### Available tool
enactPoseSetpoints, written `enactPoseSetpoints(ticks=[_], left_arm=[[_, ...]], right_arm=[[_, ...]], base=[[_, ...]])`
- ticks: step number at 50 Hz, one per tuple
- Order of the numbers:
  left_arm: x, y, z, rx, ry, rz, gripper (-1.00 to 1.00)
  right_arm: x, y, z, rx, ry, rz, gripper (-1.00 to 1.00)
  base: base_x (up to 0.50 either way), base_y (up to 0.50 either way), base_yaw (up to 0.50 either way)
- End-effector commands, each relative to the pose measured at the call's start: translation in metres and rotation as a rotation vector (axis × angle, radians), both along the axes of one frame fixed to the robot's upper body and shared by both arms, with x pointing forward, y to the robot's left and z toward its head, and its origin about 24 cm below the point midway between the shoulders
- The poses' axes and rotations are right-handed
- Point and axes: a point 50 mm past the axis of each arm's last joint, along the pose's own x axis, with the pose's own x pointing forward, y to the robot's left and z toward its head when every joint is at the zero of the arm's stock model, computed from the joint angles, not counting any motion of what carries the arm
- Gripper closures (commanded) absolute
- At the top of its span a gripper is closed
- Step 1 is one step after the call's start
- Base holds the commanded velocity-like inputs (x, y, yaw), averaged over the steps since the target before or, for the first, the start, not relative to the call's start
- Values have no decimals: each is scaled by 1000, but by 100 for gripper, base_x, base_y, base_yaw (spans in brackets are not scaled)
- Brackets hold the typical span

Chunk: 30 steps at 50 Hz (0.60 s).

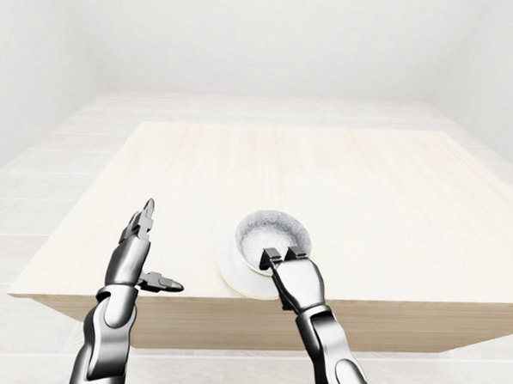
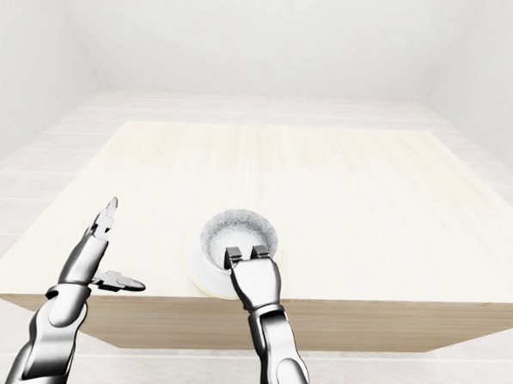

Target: Put the bowl on the plate.

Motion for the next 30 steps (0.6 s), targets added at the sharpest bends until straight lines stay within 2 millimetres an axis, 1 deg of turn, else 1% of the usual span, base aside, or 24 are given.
enactPoseSetpoints(ticks=[1,5,7,8,10,13,16,23,26,30], left_arm=[[0,0,1,2,-4,-1,-100],[0,1,0,0,-2,3,-100],[0,0,1,3,-3,2,-100],[0,0,1,3,-3,2,-100],[0,0,2,5,-7,-1,-100],[-1,-1,3,5,-11,-4,-100],[-1,-1,3,6,-10,-4,-100],[1,-1,1,6,-4,-1,-100],[0,-1,2,6,-7,-4,-100],[0,-1,2,6,-7,-5,-100]], right_arm=[[1,0,5,-19,-33,-1,62],[1,0,5,-18,-33,-1,54],[1,0,5,-20,-34,-1,47],[1,0,5,-20,-34,-1,47],[0,0,7,-15,-36,-1,36],[0,0,9,-12,-37,-1,27],[0,-1,8,-14,-37,-2,22],[2,-2,8,-12,-34,-6,18],[4,-2,9,-9,-35,-8,10],[4,-2,9,-10,-35,-8,4]], base=[[0,0,0],[0,0,0],[0,0,0],[0,0,0],[0,0,0],[0,0,0],[0,0,0],[0,0,0],[0,0,0],[0,0,0]])
